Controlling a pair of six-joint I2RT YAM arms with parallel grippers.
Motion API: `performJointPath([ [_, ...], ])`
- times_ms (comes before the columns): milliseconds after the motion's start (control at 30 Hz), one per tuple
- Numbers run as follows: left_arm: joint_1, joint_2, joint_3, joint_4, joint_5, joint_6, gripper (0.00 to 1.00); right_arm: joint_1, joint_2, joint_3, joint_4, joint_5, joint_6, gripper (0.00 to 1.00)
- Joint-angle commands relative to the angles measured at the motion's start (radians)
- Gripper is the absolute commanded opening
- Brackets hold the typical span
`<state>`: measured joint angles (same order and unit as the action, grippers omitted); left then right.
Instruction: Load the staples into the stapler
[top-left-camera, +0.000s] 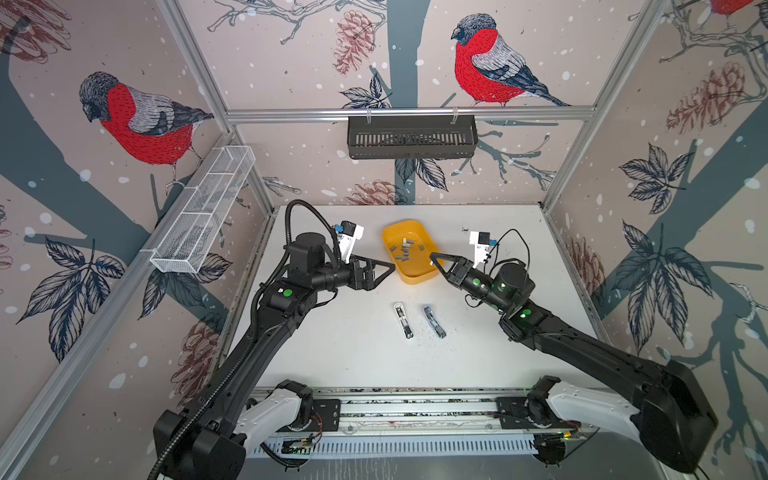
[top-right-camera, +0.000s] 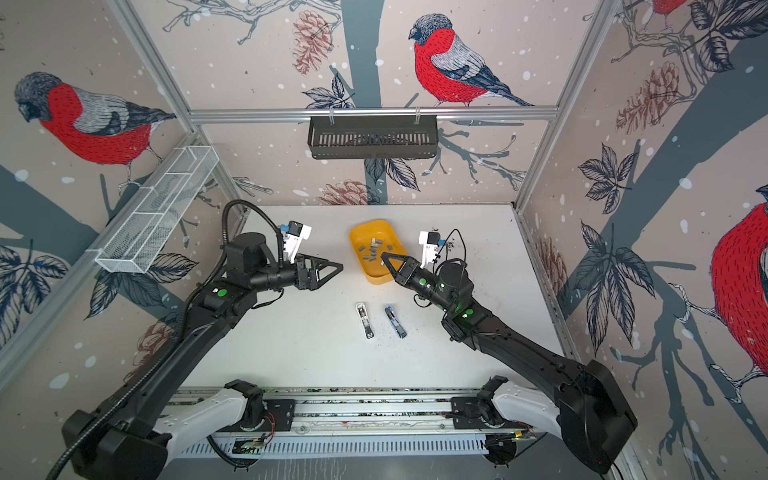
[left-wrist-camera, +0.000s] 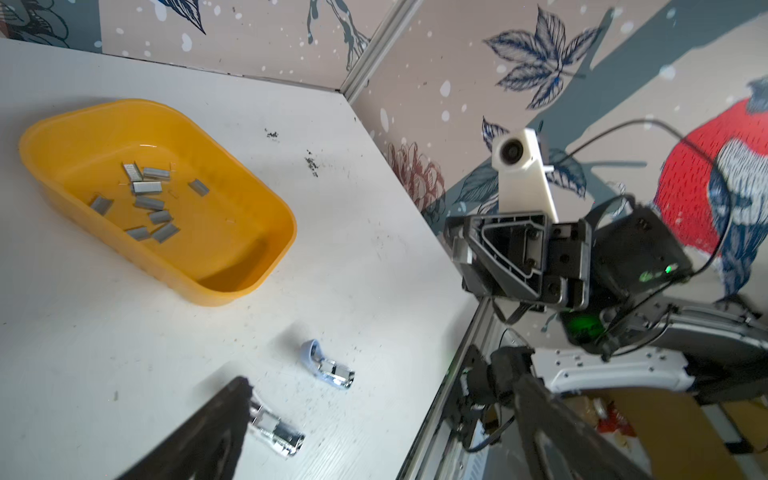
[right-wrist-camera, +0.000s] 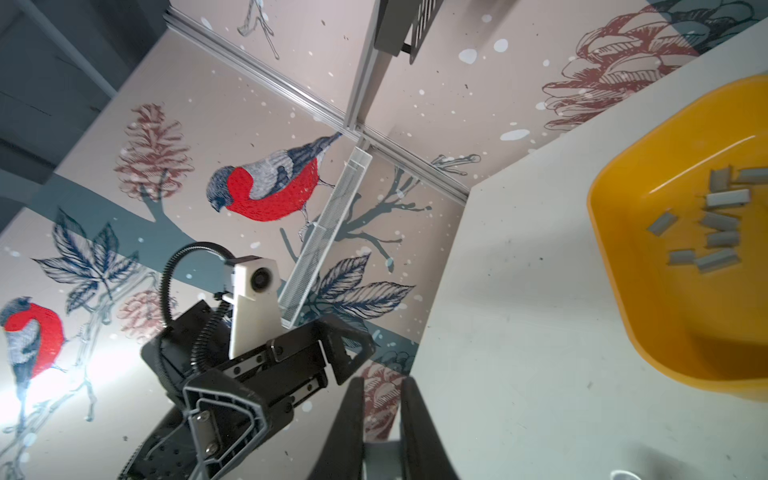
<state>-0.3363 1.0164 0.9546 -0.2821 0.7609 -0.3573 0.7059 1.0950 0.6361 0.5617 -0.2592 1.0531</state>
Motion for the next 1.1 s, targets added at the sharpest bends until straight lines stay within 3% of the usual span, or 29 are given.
performJointPath([
  [0,0.001,-0.057,-0.027,-0.067,0.052,0.170,0.98,0.053,-0.032,0.019,-0.213,0.101,-0.206,0.17],
  [233,0.002,-0.192,-0.098,-0.020,0.147,0.242,0.98,0.221,-0.073,-0.009,-0.418,0.367,-0.352,0.18],
  [433,0.002,-0.253,-0.154,0.044,0.203,0.236,0.99,0.394,-0.040,-0.019,-0.500,0.610,-0.316,0.18],
  [600,0.001,-0.294,-0.190,0.095,0.321,0.227,0.99,0.521,0.072,0.022,-0.560,0.749,-0.273,0.18],
  [700,0.002,-0.335,-0.197,0.061,0.297,0.247,0.99,0.564,0.152,0.062,-0.583,0.784,-0.267,0.17],
  [867,0.001,-0.421,-0.224,0.033,0.165,0.232,0.99,0.583,0.267,0.098,-0.567,0.774,-0.273,0.17],
  [1067,0.002,-0.497,-0.324,0.135,0.159,0.156,0.99,0.562,0.355,0.127,-0.539,0.715,-0.305,0.17],
])
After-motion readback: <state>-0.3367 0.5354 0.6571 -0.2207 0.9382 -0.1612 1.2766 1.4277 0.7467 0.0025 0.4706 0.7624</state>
